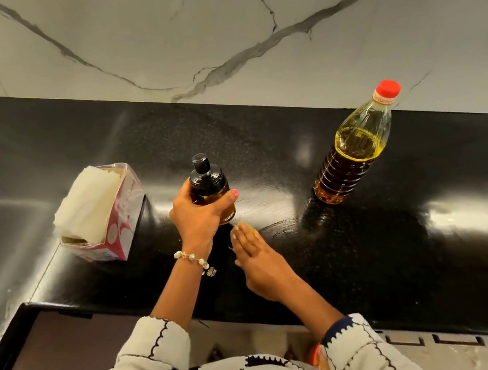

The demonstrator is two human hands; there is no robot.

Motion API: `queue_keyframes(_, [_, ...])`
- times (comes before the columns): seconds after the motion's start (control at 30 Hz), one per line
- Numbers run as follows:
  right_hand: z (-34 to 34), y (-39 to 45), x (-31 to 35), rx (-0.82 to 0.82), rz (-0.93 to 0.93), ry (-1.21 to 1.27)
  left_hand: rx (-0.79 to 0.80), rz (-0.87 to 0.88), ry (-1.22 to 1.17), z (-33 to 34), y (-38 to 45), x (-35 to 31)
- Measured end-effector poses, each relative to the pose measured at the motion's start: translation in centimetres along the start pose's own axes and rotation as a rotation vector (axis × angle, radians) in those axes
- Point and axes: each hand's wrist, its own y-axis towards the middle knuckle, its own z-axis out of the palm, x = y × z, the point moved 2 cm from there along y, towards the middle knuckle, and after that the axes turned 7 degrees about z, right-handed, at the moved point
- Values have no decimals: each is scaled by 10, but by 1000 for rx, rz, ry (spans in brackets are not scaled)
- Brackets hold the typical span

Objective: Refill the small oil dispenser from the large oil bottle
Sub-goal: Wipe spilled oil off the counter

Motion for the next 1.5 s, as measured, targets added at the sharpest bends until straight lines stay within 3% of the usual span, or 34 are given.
queue_keyframes(0.1, [-7, -16, -42, -25, 62, -25, 15, 1, 8, 0, -3, 2])
queue_keyframes(0.2, [-18, -29, -83, -132, 382, 12, 27, 6, 19, -6, -6, -1])
queue_keyframes(0.3, [-16, -21, -70, -222, 613, -1, 23, 12, 16, -15, -5, -3])
queue_keyframes(0.47, [-13, 24, -29, -95, 327, -20, -14, 5, 30, -33, 0, 1])
queue_keyframes(0.63, [-20, 84, -21, -67, 397, -12, -59, 9, 31, -45, 4, 4])
queue_keyframes(0.8, [7, 75, 64, 27, -77, 26, -92, 36, 21, -48, 16, -2])
queue_keyframes(0.93, [7, 50, 48, 92, -157, -42, -37, 30, 2, -42, 20, 0])
queue_keyframes(1.0, [-5, 37, 11, 62, -59, -6, -1, 9, -20, -34, 20, 4])
queue_keyframes(1.17, [-25, -14, -85, -90, 474, 138, 102, -1, -24, -13, 15, 16])
queue_keyframes(1.33, [-17, -40, -92, -226, 960, 117, 181, 38, 23, 1, 13, 23])
queue_keyframes(1.4, [-11, -26, -66, -207, 1000, 127, 219, 78, 51, 8, 16, 21])
queue_keyframes(1.5, [8, 4, -16, -195, 711, 75, 271, 126, 86, 20, 22, 15])
